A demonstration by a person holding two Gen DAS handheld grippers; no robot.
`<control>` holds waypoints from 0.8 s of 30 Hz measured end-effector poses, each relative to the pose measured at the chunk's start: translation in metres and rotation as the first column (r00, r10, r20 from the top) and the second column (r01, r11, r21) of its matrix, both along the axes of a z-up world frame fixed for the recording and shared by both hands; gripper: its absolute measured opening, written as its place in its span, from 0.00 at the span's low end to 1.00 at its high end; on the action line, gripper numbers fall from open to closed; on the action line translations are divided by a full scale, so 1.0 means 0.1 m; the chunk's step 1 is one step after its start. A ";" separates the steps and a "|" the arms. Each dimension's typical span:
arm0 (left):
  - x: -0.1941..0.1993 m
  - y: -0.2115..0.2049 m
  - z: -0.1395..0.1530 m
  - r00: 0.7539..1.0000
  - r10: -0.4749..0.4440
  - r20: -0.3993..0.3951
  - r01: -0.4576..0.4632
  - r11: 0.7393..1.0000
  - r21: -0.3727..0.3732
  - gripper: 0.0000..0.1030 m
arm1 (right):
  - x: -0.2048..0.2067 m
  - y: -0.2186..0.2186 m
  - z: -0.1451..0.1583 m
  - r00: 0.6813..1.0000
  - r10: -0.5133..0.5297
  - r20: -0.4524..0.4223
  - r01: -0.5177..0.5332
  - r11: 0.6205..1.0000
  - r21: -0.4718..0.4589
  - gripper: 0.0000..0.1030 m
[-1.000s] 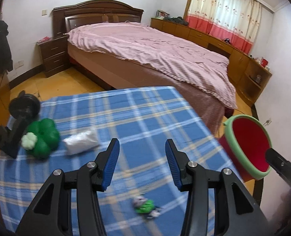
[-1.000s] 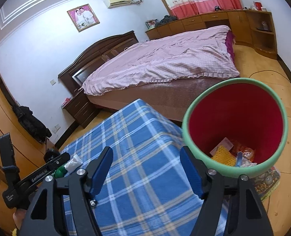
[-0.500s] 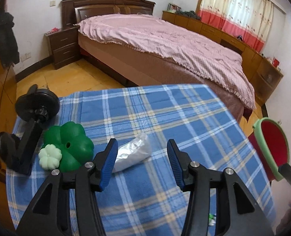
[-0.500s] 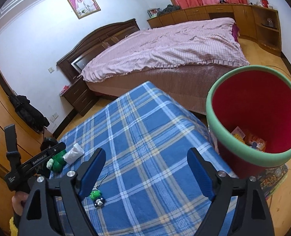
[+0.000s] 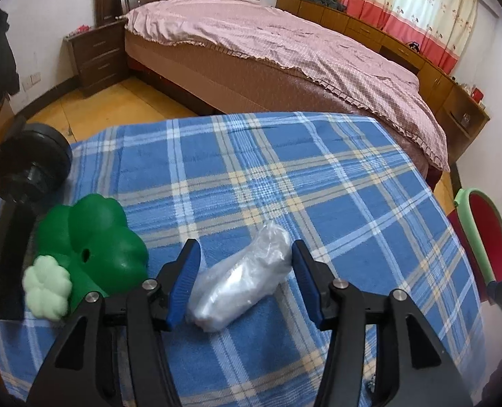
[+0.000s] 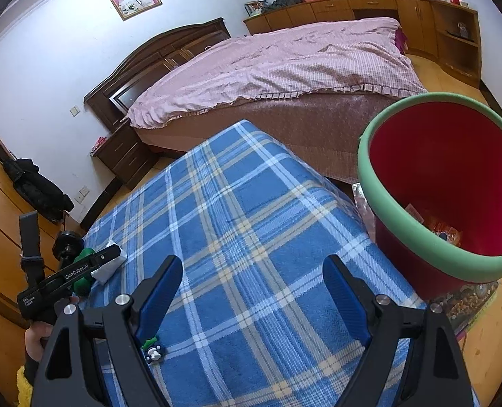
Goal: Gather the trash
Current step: 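Grasp the white plastic bag with the left tool, then grasp the green figure keychain with the right tool while the left tool holds the bag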
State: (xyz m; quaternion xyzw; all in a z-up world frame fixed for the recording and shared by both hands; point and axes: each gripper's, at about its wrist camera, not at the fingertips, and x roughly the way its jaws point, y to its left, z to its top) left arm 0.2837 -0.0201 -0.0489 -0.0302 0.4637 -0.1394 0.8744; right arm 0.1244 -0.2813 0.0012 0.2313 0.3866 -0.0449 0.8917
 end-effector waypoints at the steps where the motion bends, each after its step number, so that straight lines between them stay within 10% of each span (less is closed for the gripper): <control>1: 0.00 0.00 -0.01 1.000 -0.003 -0.001 0.003 1.000 -0.004 0.54 | 0.00 0.00 -0.01 1.000 0.001 -0.002 -0.001 1.000 0.001 0.84; 10: -0.19 0.00 -0.03 1.000 -0.004 -0.018 0.004 1.000 -0.001 0.37 | -0.05 0.00 -0.01 1.000 0.009 0.000 -0.009 1.000 0.019 0.84; 24: -0.84 0.24 0.33 0.996 0.082 0.040 -0.078 0.992 -0.096 0.36 | -0.22 0.35 0.10 0.993 0.113 0.027 -0.113 0.994 0.008 0.84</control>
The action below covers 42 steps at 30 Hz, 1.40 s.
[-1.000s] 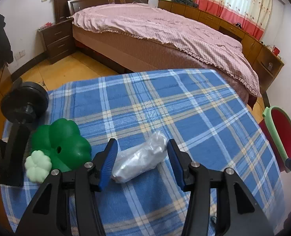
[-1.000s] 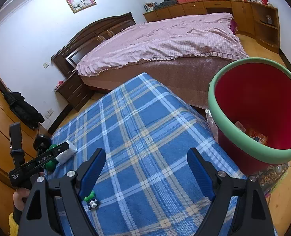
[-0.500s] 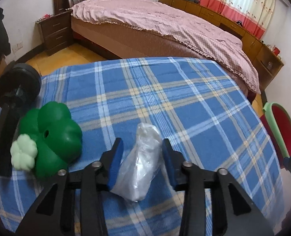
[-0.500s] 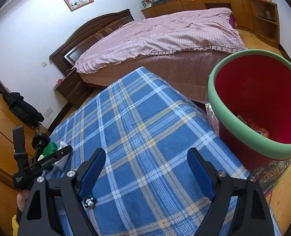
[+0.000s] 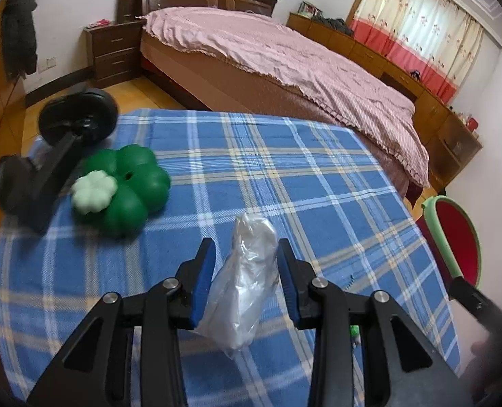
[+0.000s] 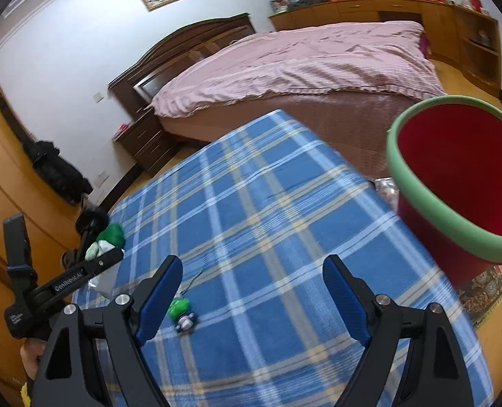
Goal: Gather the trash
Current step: 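Grasp the green figure keychain with the right tool while the left tool holds the bag, then carry the white bag in the left tool while the right tool carries the figure over the bucket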
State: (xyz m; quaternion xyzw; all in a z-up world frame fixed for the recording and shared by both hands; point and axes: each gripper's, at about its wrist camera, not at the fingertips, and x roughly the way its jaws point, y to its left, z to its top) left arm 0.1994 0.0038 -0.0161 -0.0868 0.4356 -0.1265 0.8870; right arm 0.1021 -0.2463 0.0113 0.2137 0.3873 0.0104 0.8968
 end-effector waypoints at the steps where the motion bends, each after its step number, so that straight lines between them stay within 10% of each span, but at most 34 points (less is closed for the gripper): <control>1: -0.06 0.02 0.02 1.000 0.007 0.004 -0.007 1.000 -0.002 0.36 | -0.02 0.05 0.00 1.000 0.015 0.001 -0.015 1.000 -0.002 0.84; 14: -0.56 0.34 -0.04 0.992 0.127 0.008 -0.127 0.992 0.009 0.36 | -0.02 0.54 -0.20 0.989 0.146 -0.029 -0.147 0.988 -0.041 0.79; 28: -0.68 0.54 -0.21 0.984 0.177 -0.016 -0.177 0.984 -0.023 0.36 | 0.18 1.07 -0.46 0.953 0.292 -0.083 -0.300 0.946 -0.125 0.40; 42: -0.74 0.43 -0.22 0.991 0.133 -0.016 -0.134 0.990 -0.047 0.36 | 0.09 1.08 -0.41 0.959 0.277 -0.058 -0.283 0.946 -0.158 0.28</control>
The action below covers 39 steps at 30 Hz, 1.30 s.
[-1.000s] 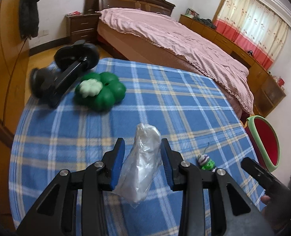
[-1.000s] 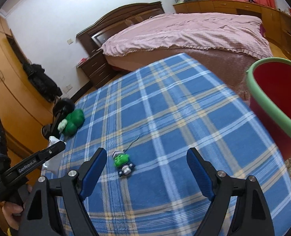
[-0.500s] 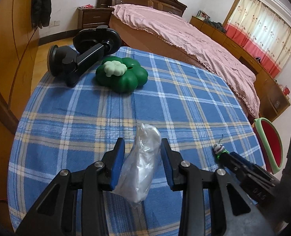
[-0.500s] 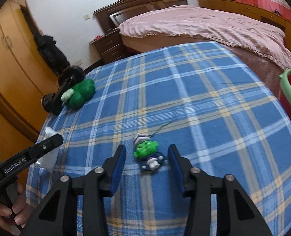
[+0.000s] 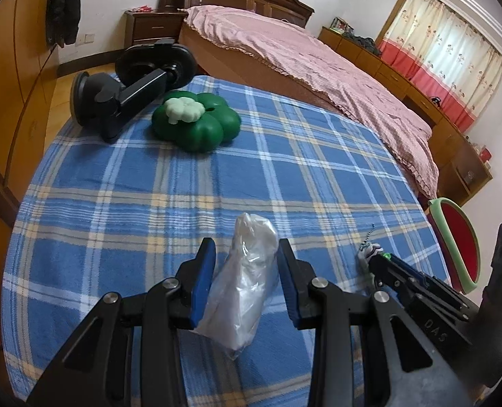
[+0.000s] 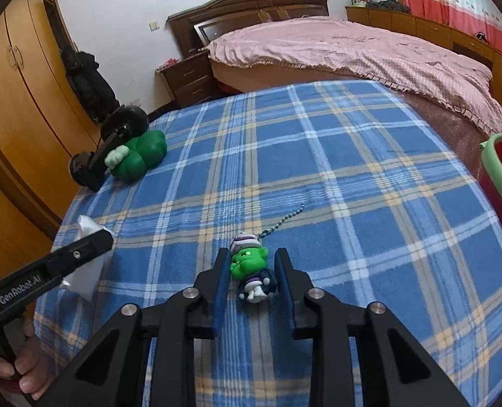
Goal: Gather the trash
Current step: 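Carry the white bag in the left tool while the right tool carries the figure over the bucket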
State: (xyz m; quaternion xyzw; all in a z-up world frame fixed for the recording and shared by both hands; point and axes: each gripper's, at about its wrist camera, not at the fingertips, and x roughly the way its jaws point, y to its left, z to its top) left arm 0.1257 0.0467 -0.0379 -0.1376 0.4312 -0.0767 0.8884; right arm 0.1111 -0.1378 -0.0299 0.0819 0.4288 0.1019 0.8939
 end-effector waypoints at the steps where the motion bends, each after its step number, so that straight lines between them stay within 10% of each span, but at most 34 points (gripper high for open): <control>1: -0.01 -0.02 0.01 1.000 -0.003 0.002 0.003 1.000 -0.001 0.36 | -0.03 -0.04 0.04 1.000 -0.007 0.009 0.007 1.000 0.012 0.28; 21: -0.14 -1.00 0.72 0.967 -0.219 0.132 0.221 0.975 0.002 0.36 | -0.74 -1.05 0.86 0.946 -0.228 0.230 0.189 0.965 0.181 0.28; 39: 0.01 -2.61 0.96 0.860 -0.481 0.172 0.483 0.875 0.036 0.30 | -0.98 -2.58 1.00 0.835 -0.492 0.248 0.422 0.860 0.286 0.28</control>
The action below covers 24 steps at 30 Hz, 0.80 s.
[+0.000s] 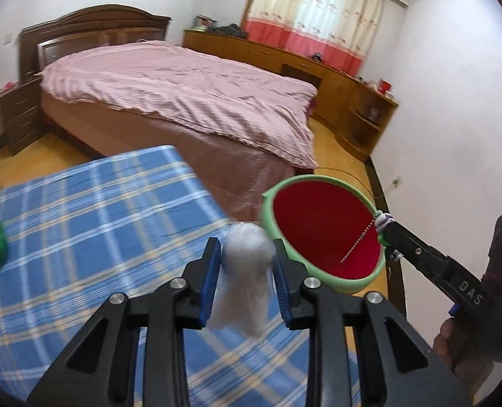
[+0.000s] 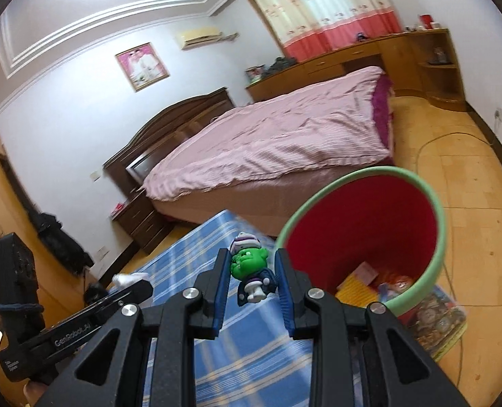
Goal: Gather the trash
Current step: 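Carry the white bag in the left tool while the right tool carries the figure over the bucket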
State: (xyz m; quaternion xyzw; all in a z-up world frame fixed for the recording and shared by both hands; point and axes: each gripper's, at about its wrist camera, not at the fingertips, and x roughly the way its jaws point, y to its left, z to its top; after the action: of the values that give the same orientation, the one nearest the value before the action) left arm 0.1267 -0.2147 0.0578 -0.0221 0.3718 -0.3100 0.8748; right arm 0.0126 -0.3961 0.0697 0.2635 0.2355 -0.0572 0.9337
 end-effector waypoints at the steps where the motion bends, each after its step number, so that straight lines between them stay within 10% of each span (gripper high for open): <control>1: 0.01 -0.09 -0.01 1.000 -0.010 -0.003 0.010 1.000 0.004 0.29 | 0.01 -0.08 -0.02 1.000 -0.010 -0.004 0.010 1.000 0.003 0.28; 24: -0.10 -0.96 -0.66 0.968 -0.201 -0.149 0.224 0.962 0.157 0.39 | 0.18 -0.88 -0.60 0.993 -0.085 -0.084 0.091 0.994 0.063 0.28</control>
State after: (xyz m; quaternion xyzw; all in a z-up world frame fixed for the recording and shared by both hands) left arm 0.1167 -0.3106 -0.0079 0.0737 0.4541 -0.3667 0.8086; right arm 0.0305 -0.4843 0.0098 0.3019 0.2631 -0.1012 0.9107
